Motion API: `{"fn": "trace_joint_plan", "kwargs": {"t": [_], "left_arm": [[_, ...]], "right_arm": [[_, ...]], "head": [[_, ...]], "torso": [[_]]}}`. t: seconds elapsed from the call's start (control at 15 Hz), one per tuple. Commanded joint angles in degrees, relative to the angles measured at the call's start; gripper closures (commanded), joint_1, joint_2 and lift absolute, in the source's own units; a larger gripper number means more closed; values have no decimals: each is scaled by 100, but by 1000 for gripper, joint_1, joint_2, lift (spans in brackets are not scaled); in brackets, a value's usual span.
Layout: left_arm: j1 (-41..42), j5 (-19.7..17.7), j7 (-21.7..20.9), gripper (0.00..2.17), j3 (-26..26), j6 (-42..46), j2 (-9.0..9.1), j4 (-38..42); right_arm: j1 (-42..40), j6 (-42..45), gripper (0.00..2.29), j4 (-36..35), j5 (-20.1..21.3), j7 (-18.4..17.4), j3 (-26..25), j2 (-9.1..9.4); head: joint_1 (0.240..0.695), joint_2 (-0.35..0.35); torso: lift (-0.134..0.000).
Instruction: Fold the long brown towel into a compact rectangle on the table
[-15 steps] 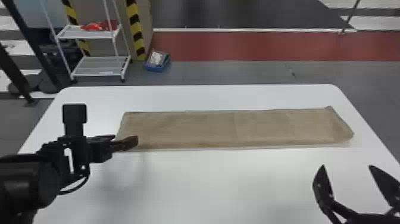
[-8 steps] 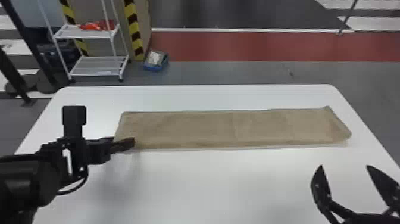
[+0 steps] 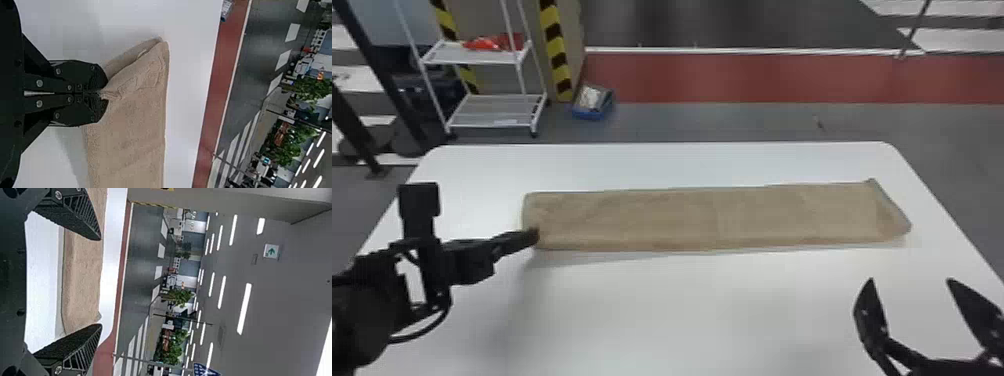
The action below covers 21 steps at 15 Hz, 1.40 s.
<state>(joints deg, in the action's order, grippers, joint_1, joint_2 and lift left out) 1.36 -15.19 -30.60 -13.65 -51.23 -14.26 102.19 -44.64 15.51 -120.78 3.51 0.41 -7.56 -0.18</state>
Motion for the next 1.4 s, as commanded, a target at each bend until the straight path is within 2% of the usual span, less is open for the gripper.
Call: {"fn": "trace_joint_plan", "kwargs": {"t": [0.0,0.07,0.2,0.33,0.6,0.67,0.8,1.0,1.2,1.33], "left_arm": [[181,-134,-324,1889,-446,-6,-59,205],[198,-151,-561,1889,-683,-6,-103,205],[181,-134,-825,1889,-1061,12,-314,65],[40,-169,-957,1889,-1237,135,-683,-304],[-171,-72,-1009,1889,-1457,627,-1122,-876],[-197,-81,-1027,1889,-1457,627,-1140,-893],[-144,-116,-1097,1889,-1457,627,-1096,-753],[-206,-20,-1106,1889,-1360,-6,-692,12],[-285,183,-1071,1889,-745,-885,-261,1172],[-373,350,-1009,1889,-209,-1237,-59,1717]], "right_arm": [[8,0,97,11,0,3,1,23],[17,0,97,11,0,3,1,23],[26,0,97,20,0,-6,18,23],[35,0,97,20,0,3,27,23],[43,18,97,64,0,3,36,23],[43,18,97,81,0,3,27,23],[43,35,97,108,0,-6,27,23],[35,70,97,116,0,3,36,23],[-36,141,97,116,0,-6,36,23],[-71,211,97,116,0,-6,27,23]], "head": [[695,10],[695,15],[695,50],[695,94],[695,187],[695,219],[695,243],[695,237],[695,171],[695,110]], "torso": [[-123],[-123],[-123],[-123],[-123],[-123],[-123],[-123],[-123],[-123]]}}
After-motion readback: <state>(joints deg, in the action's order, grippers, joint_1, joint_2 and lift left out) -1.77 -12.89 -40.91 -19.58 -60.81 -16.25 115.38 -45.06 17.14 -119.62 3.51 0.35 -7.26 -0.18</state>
